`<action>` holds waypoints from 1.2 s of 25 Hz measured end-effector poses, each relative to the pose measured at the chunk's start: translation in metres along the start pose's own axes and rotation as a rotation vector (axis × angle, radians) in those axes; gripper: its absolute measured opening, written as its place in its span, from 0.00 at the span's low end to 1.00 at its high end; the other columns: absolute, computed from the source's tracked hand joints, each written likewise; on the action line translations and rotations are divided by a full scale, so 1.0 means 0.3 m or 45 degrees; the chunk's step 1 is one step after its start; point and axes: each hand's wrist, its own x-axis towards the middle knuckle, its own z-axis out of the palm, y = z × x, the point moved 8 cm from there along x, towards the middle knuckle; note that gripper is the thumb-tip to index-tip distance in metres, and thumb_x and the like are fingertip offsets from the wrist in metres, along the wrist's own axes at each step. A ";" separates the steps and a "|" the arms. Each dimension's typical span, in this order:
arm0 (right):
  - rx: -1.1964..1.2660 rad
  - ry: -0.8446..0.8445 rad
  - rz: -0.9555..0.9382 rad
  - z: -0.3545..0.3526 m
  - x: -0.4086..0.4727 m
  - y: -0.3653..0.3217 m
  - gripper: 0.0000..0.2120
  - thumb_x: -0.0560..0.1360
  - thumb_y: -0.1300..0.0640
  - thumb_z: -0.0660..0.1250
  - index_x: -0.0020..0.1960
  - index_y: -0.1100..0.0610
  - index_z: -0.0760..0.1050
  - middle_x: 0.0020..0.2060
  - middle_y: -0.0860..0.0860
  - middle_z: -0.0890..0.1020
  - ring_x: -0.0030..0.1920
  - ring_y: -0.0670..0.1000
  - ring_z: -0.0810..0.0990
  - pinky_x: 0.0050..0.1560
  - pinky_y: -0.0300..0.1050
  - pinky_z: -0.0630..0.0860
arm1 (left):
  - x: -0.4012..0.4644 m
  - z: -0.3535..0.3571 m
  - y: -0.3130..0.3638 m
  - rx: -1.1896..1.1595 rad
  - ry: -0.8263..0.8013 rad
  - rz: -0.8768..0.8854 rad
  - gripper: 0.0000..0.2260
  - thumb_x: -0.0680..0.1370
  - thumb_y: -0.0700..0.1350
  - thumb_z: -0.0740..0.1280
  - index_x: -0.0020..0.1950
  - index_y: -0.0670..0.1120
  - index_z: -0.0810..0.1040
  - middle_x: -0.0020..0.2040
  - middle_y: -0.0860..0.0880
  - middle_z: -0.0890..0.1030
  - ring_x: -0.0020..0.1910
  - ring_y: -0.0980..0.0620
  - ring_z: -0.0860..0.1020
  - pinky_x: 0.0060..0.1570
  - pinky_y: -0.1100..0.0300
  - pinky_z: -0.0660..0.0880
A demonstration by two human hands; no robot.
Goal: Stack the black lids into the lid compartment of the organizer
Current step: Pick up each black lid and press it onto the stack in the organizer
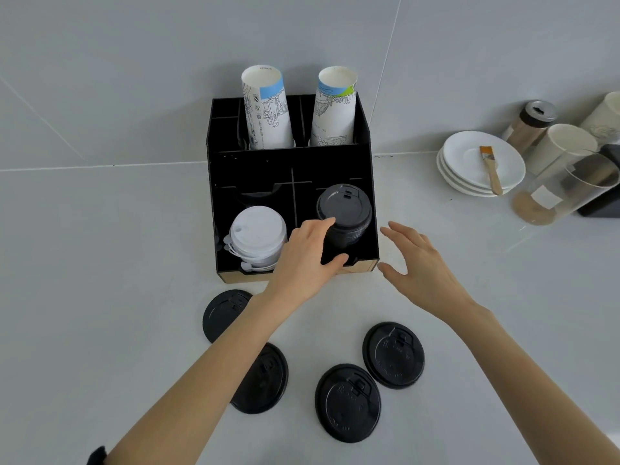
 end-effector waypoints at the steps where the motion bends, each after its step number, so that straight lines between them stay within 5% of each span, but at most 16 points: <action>1: 0.002 -0.008 0.015 0.006 -0.027 0.014 0.26 0.74 0.57 0.63 0.69 0.55 0.58 0.72 0.52 0.62 0.71 0.54 0.59 0.71 0.50 0.59 | -0.016 0.016 0.003 0.009 -0.032 0.008 0.26 0.75 0.47 0.65 0.70 0.45 0.60 0.68 0.44 0.67 0.65 0.45 0.67 0.65 0.50 0.67; 16: 0.193 -0.142 0.277 0.193 -0.406 0.202 0.32 0.71 0.54 0.67 0.70 0.50 0.55 0.71 0.48 0.61 0.71 0.50 0.59 0.70 0.43 0.57 | -0.248 0.373 0.016 0.274 -0.637 0.028 0.27 0.76 0.51 0.62 0.71 0.47 0.56 0.72 0.46 0.63 0.69 0.45 0.62 0.67 0.50 0.62; 30: 0.302 -0.052 0.187 0.197 -0.383 0.167 0.29 0.71 0.59 0.68 0.69 0.54 0.61 0.69 0.49 0.66 0.68 0.48 0.65 0.64 0.34 0.59 | -0.262 0.367 0.010 0.185 -0.631 0.002 0.29 0.74 0.50 0.65 0.71 0.47 0.56 0.70 0.46 0.63 0.68 0.46 0.63 0.67 0.51 0.64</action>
